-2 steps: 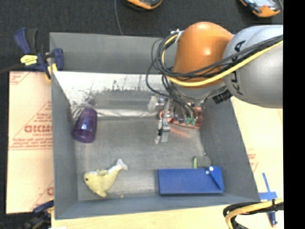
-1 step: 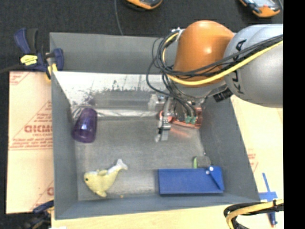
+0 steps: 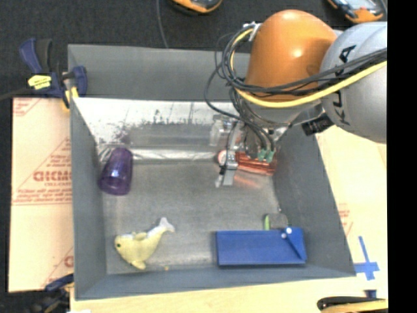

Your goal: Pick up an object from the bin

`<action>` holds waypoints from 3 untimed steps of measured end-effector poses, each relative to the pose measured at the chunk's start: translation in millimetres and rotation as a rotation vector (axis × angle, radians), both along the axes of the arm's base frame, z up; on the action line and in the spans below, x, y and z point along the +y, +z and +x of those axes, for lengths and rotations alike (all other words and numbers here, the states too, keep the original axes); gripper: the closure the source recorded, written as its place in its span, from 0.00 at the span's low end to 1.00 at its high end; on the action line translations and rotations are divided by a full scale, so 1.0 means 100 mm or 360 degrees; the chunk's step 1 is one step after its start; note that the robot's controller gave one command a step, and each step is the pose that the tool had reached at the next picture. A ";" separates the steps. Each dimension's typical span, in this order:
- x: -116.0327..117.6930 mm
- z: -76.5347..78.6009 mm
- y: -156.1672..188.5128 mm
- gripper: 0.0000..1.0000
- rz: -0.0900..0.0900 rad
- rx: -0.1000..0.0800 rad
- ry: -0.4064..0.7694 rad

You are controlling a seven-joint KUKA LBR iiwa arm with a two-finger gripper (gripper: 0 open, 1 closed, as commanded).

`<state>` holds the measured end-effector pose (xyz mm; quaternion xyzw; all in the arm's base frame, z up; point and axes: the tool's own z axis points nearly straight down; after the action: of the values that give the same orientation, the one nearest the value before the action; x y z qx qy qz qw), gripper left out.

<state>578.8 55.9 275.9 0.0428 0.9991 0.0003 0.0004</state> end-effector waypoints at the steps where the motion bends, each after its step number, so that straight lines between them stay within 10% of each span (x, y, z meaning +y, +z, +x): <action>1: -0.27 0.07 -0.28 0.00 0.0001 -0.0022 -0.0008; 2: -0.17 0.07 -0.12 0.00 0.0001 0.0004 -0.0107; 3: -0.84 0.23 -0.50 0.00 -0.0002 -0.0013 -0.0208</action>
Offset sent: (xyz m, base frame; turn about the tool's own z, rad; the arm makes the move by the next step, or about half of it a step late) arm 0.0127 0.0279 0.1058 0.1923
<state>602.2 -28.2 225.5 0.1079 0.9941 -0.0002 0.0044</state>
